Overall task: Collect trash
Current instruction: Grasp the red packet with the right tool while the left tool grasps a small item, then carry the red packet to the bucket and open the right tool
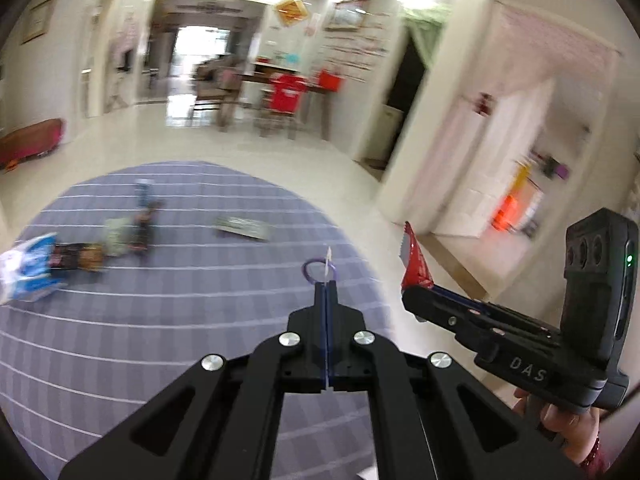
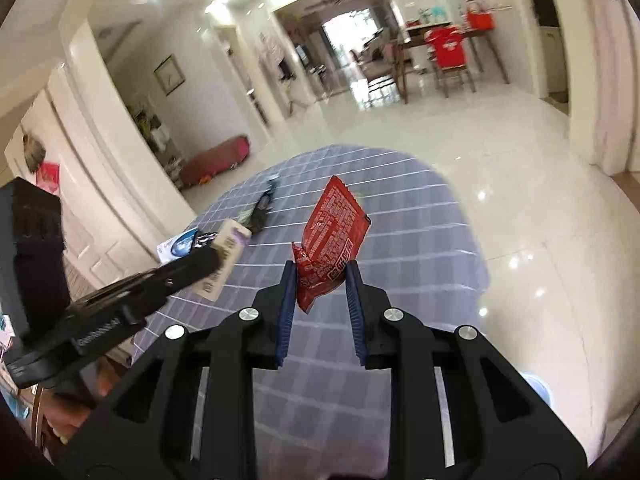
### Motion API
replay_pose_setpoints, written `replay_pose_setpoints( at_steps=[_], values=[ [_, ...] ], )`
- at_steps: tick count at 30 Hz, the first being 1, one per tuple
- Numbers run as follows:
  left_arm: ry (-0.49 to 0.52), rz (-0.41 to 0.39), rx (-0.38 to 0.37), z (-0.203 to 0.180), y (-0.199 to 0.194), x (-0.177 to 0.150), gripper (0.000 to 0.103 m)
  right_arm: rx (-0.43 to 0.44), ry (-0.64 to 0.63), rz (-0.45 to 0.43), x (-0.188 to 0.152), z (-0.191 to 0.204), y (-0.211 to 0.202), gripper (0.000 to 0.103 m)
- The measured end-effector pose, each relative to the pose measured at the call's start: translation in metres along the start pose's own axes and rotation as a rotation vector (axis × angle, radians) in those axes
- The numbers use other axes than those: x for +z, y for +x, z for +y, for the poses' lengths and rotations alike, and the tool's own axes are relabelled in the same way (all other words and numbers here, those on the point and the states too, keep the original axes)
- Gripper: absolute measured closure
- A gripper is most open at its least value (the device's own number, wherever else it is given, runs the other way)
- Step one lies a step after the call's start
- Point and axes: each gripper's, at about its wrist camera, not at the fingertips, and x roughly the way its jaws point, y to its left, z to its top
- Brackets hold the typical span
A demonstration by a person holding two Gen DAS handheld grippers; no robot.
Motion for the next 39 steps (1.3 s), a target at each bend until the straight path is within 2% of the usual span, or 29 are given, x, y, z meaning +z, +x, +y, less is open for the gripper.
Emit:
replay_pose_setpoints(
  at_steps=[4,7,10,13,14,15,16,18,20,25,30,33,37,39],
  values=[
    [0.068,0.047,-0.067,-0.06,0.023,-0.015,0.103,-0.085,0.054,-0.023,-0.022,-0.047,-0.049,0.078],
    [0.116,0.092,-0.131,-0.102,0.043,-0.029,0.103,-0.122,0.121,-0.023,-0.038,-0.08,-0.068,0.078],
    [0.155,0.139,-0.153,-0.132,0.064,-0.043,0.103,-0.16,0.199,-0.013,-0.06,-0.115,-0.083,0.078],
    [0.183,0.181,-0.155,-0.152,0.084,-0.055,0.103,-0.162,0.259,-0.009,-0.073,-0.142,-0.086,0.076],
    [0.19,0.197,-0.151,-0.157,0.091,-0.059,0.103,-0.156,0.282,-0.003,-0.078,-0.151,-0.084,0.069],
    [0.195,0.211,-0.148,-0.161,0.099,-0.061,0.103,-0.149,0.307,0.008,-0.083,-0.161,-0.081,0.058],
    [0.199,0.226,-0.143,-0.165,0.106,-0.065,0.103,-0.166,0.339,0.016,-0.09,-0.172,-0.079,0.038],
    [0.2,0.255,-0.139,-0.172,0.118,-0.072,0.103,-0.213,0.362,0.04,-0.103,-0.183,-0.078,0.037],
    [0.216,0.281,-0.134,-0.18,0.125,-0.078,0.103,-0.222,0.396,0.046,-0.113,-0.196,-0.082,0.037],
    [0.241,0.337,-0.128,-0.198,0.144,-0.093,0.103,-0.275,0.409,0.029,-0.127,-0.203,-0.1,0.037],
    [0.278,0.381,-0.126,-0.215,0.157,-0.106,0.103,-0.364,0.376,0.01,-0.129,-0.203,-0.111,0.037],
    [0.292,0.413,-0.124,-0.223,0.167,-0.109,0.103,-0.382,0.366,-0.006,-0.129,-0.203,-0.116,0.037],
    [0.305,0.431,-0.134,-0.229,0.173,-0.112,0.103,-0.413,0.363,-0.046,-0.13,-0.204,-0.125,0.037],
    [0.31,0.436,-0.138,-0.234,0.176,-0.113,0.103,-0.436,0.363,-0.093,-0.13,-0.205,-0.134,0.037]
  ],
)
